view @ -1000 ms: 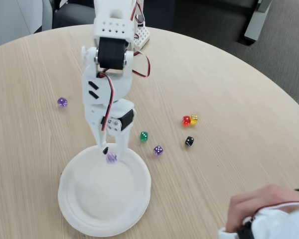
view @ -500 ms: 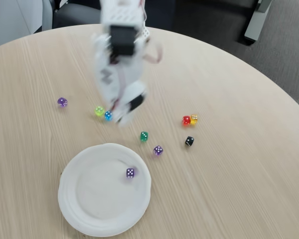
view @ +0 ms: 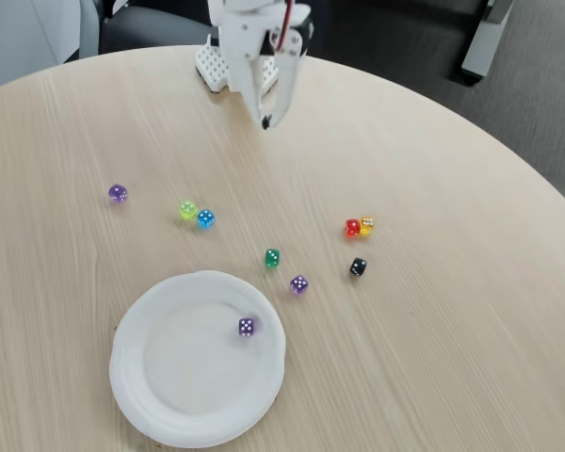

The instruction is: Pick a purple dice and put it in the plate.

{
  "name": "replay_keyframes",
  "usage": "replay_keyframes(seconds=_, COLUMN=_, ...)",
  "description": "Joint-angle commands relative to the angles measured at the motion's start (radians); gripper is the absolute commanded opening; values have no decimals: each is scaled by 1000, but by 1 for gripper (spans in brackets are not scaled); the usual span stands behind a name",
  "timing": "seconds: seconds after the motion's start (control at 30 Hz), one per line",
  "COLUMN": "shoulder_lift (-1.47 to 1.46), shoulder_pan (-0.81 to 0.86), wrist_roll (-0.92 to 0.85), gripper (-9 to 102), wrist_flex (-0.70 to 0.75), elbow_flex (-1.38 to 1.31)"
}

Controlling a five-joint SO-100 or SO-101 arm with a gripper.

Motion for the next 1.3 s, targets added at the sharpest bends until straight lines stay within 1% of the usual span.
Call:
replay_keyframes(seconds=0.0, shoulder_lift=87, shoulder_pan=5, wrist_roll=-133, gripper=0, wrist_flex=-69, elbow_flex=110)
replay_keyframes(seconds=0.2, shoulder_lift=186, shoulder_pan=6, wrist_roll=-287, gripper=0, wrist_flex=-225, elbow_flex=322)
replay_keyframes(seconds=0.37, shoulder_lift=189, shoulder_pan=6, wrist_roll=-387, gripper=0, wrist_flex=-285, elbow_flex=469)
replay_keyframes(seconds=0.67, shoulder_lift=198, shoulder_pan=6, wrist_roll=-476, gripper=0, wrist_flex=-281, elbow_flex=614)
replay_keyframes(seconds=0.77, shoulder_lift=282, shoulder_pan=6, wrist_roll=-526, gripper=0, wrist_flex=-278, elbow_flex=660)
replay_keyframes(seconds=0.93, shoulder_lift=508, shoulder_pan=8, wrist_roll=-535, gripper=0, wrist_flex=-268, elbow_flex=712)
replay_keyframes(seconds=1.1, shoulder_lift=558, shoulder_pan=8, wrist_roll=-541, gripper=0, wrist_flex=-265, elbow_flex=715)
replay_keyframes(seconds=1.27, shoulder_lift=571, shoulder_pan=8, wrist_roll=-534, gripper=0, wrist_flex=-199, elbow_flex=715)
